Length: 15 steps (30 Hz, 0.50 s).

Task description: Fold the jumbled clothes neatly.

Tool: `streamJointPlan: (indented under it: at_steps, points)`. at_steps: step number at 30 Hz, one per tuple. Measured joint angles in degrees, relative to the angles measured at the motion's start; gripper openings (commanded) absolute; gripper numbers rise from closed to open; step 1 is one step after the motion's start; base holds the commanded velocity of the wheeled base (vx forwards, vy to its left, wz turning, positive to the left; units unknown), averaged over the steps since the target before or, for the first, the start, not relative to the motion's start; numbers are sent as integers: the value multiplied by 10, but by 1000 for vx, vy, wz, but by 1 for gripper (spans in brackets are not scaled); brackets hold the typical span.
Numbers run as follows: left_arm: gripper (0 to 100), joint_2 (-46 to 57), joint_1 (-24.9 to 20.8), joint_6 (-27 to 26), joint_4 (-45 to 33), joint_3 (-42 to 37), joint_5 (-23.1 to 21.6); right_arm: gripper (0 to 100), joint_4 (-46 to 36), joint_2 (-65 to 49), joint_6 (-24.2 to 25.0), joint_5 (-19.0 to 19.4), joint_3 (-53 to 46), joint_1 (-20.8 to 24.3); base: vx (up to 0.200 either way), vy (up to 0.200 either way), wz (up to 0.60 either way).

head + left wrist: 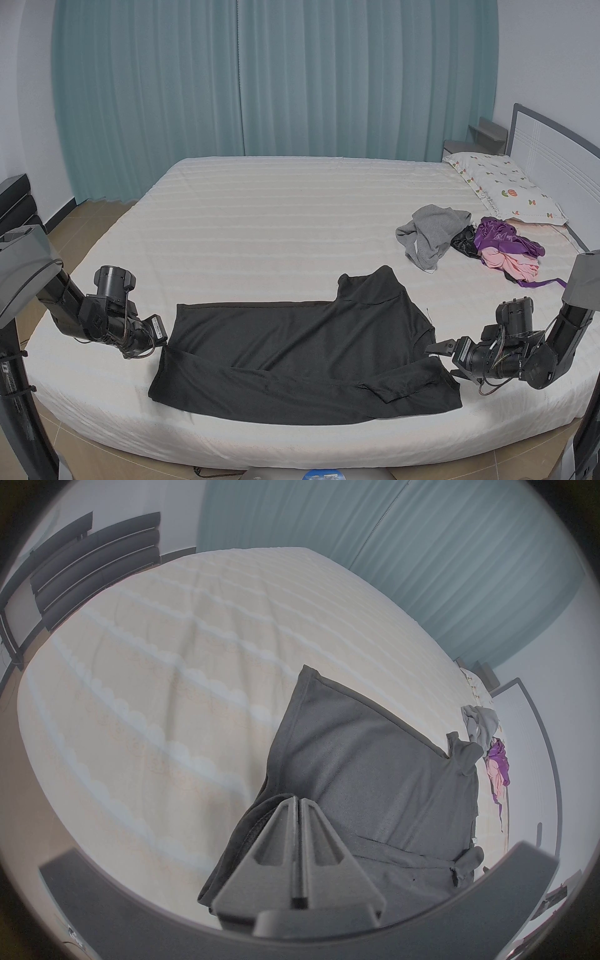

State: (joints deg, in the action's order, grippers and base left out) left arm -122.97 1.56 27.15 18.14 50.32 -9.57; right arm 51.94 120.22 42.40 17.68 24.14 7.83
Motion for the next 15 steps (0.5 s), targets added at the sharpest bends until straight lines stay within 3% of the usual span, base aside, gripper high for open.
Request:
streamJointPlan:
  at_steps: [6, 15]
  points:
    - [0, 17, 5, 0, 0, -16, 0, 100, 21, 32, -62, -2, 14, -2, 0, 0, 0]
    - [0, 44, 6, 6, 0, -30, 1, 100, -40, 70, -82, -5, 90, 2, 0, 0, 0]
